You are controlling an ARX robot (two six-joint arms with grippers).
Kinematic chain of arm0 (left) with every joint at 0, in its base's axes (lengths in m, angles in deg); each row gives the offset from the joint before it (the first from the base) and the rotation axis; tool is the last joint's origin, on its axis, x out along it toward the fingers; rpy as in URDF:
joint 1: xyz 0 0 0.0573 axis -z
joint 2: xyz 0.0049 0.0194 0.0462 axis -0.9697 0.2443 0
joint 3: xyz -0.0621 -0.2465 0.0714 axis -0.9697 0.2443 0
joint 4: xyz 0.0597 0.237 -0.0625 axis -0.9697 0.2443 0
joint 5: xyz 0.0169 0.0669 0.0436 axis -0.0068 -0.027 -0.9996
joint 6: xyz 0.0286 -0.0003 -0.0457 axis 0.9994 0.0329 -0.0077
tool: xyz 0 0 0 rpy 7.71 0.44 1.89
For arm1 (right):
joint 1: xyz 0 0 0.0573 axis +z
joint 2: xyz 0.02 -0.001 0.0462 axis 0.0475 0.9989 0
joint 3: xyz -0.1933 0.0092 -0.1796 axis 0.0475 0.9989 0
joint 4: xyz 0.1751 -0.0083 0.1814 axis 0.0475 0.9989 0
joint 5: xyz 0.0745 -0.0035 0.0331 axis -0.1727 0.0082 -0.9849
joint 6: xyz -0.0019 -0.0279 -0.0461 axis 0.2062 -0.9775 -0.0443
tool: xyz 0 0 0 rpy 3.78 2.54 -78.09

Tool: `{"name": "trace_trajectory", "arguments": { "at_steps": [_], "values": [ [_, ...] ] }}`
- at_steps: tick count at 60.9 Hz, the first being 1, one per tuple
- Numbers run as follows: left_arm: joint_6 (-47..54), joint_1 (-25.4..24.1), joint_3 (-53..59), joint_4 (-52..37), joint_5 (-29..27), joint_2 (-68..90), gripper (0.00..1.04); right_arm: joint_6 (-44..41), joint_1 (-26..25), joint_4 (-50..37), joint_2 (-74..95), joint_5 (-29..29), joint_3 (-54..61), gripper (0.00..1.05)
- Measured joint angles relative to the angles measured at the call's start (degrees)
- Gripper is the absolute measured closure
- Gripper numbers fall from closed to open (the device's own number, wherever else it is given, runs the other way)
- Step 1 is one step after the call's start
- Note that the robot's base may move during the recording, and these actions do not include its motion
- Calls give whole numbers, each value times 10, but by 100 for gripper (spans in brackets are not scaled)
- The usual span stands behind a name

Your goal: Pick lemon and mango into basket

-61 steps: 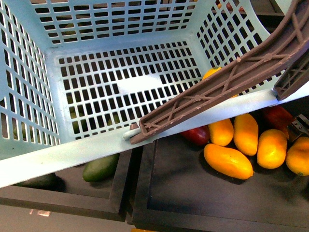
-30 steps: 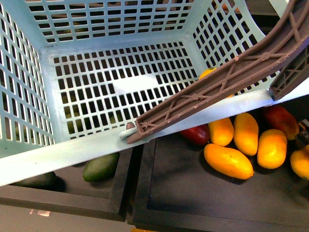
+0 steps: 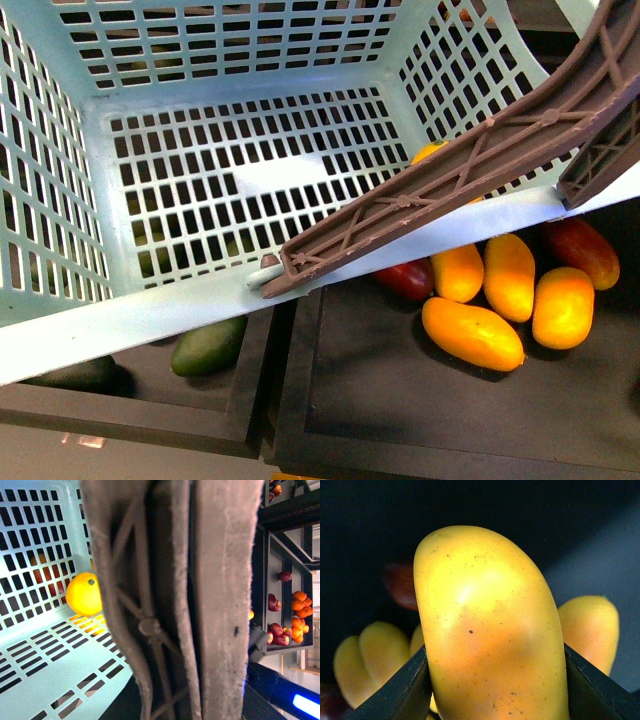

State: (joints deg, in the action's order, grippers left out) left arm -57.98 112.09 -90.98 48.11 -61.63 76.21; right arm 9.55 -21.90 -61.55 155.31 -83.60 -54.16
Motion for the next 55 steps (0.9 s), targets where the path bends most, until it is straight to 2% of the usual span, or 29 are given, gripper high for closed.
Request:
{"name": "trace_trajectory", "arguments": {
  "at_steps": [9,17,25,30,40,46,55],
  "values": [
    [0,0,0,0,0,0,88,-19,0,14,-162,-46,57,44],
    [0,0,0,0,1,0,88,9,53,23,-327,-68,81,44],
    [0,0,0,0,1,0,88,28,162,29,-430,-30,80,44],
    [0,0,0,0,0,0,88,34,212,31,-440,-14,75,44],
    [0,0,0,0,-1,0,88,34,363,19,-411,55,54,44],
    [0,0,0,0,0,0,88,36,410,9,-384,68,38,44],
    [0,0,0,0,0,0,88,41,448,7,-348,82,17,44]
  ]
}}
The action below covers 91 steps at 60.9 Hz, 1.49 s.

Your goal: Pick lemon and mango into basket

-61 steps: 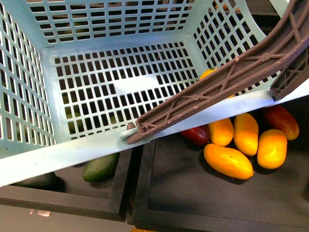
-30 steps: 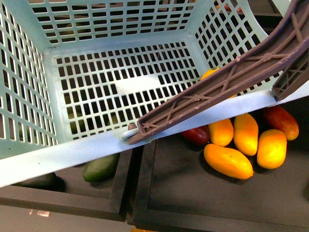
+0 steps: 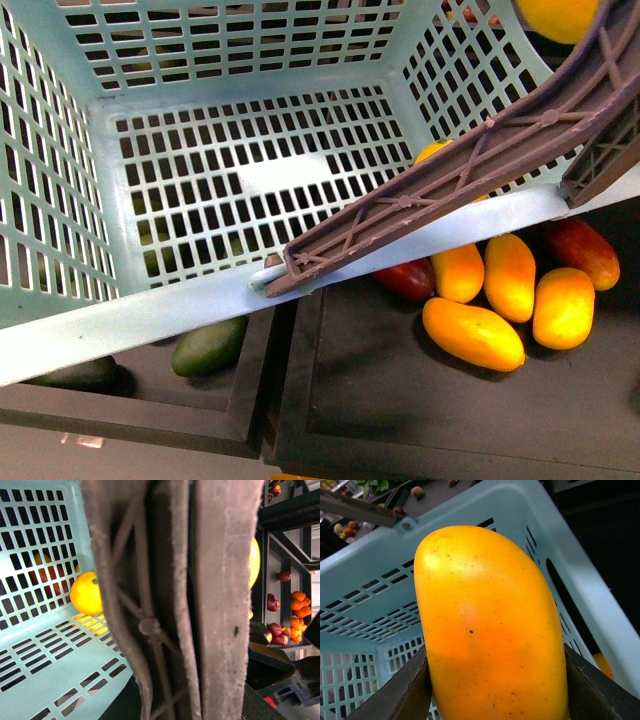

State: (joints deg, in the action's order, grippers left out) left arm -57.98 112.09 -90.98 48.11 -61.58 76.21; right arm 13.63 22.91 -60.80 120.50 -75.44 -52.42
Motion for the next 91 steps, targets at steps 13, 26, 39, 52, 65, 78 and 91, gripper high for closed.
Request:
{"name": "trace_trajectory", "arguments": {
  "at_steps": [13,26,39,52,65,78,91],
  "values": [
    [0,0,0,0,0,0,88,2,24,11,33,29,-17,34],
    [0,0,0,0,-2,0,88,4,12,19,25,45,-19,7],
    [-3,0,0,0,-2,1,88,-15,-76,31,-26,84,23,9],
    [-1,-1,0,0,-2,1,88,-172,-161,-182,-131,47,179,31],
    [-2,1,0,0,3,1,88,-251,-199,-230,-208,7,270,66],
    [1,0,0,0,-3,1,88,-263,-200,-221,-267,5,319,99],
    [-2,0,0,0,-2,1,88,-267,-201,-191,-330,4,356,103]
  ]
}}
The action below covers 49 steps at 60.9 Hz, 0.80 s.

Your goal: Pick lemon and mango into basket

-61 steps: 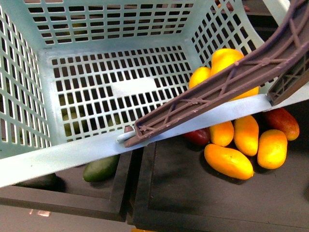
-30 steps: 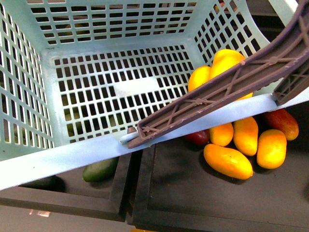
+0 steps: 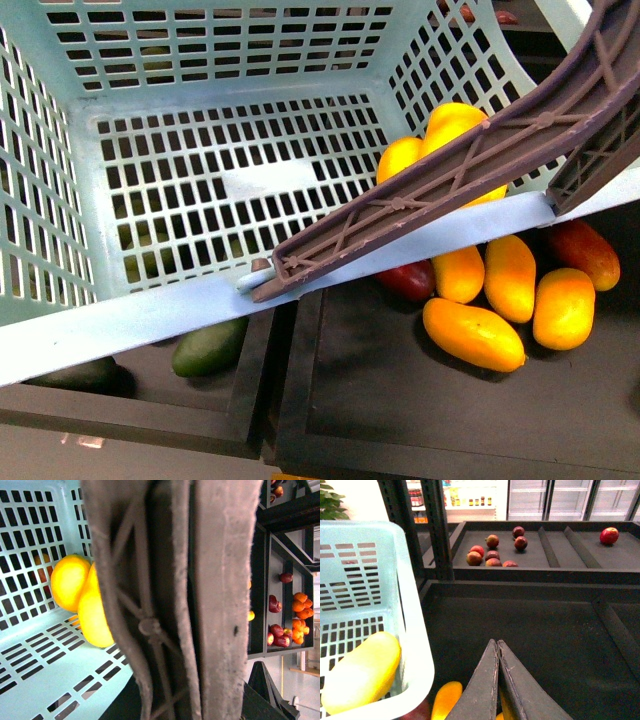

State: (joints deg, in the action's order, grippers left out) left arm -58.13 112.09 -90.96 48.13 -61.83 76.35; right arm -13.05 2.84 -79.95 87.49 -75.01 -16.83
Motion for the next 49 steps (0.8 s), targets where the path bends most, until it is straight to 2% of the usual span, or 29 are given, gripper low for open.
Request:
{"name": "trace_trajectory", "arguments": {
  "at_steps": [22,29,49],
  "values": [
    [0,0,0,0,3,0,88,0,0,72,-109,0,36,103],
    [0,0,0,0,0,0,88,0,0,61,-122,1,52,103],
    [0,0,0,0,1,0,88,0,0,151,-219,-2,52,103]
  ]
}}
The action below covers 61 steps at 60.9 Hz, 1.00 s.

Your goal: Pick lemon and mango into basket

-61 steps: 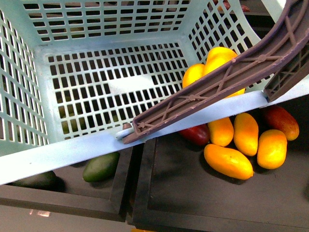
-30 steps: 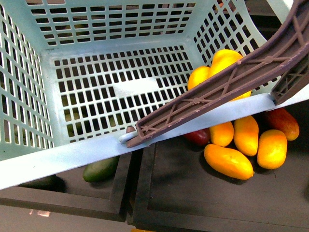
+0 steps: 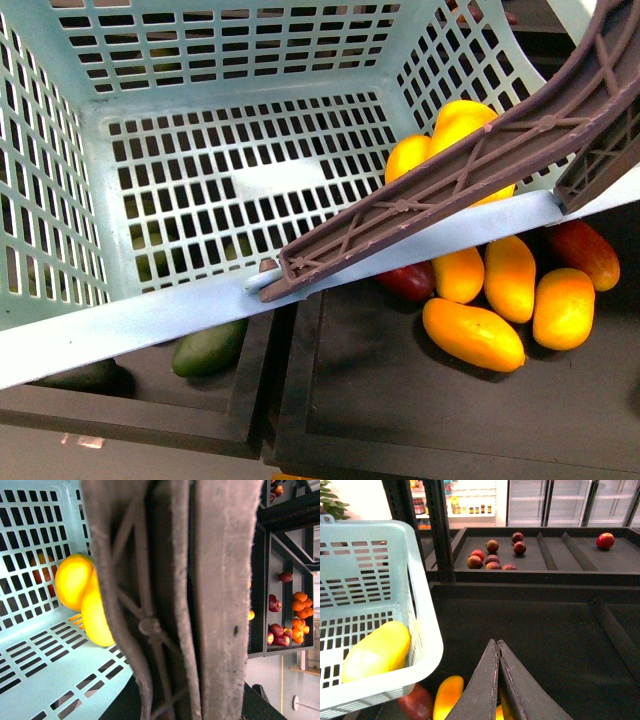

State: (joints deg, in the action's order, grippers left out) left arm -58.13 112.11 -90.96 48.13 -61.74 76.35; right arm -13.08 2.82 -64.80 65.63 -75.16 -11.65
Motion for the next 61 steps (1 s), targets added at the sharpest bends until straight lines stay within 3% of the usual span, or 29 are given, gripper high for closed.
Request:
{"name": "trace_trajectory", "arguments": {
  "at_steps": [38,45,57,61],
  "values": [
    [0,0,0,0,0,0,88,0,0,124,-125,0,0,103],
    [0,0,0,0,0,0,88,0,0,214,-197,1,0,103],
    [1,0,0,0,0,0,88,0,0,225,-223,0,0,103],
    [0,0,0,0,0,0,88,-1,0,225,-224,0,0,94]
  ]
}}
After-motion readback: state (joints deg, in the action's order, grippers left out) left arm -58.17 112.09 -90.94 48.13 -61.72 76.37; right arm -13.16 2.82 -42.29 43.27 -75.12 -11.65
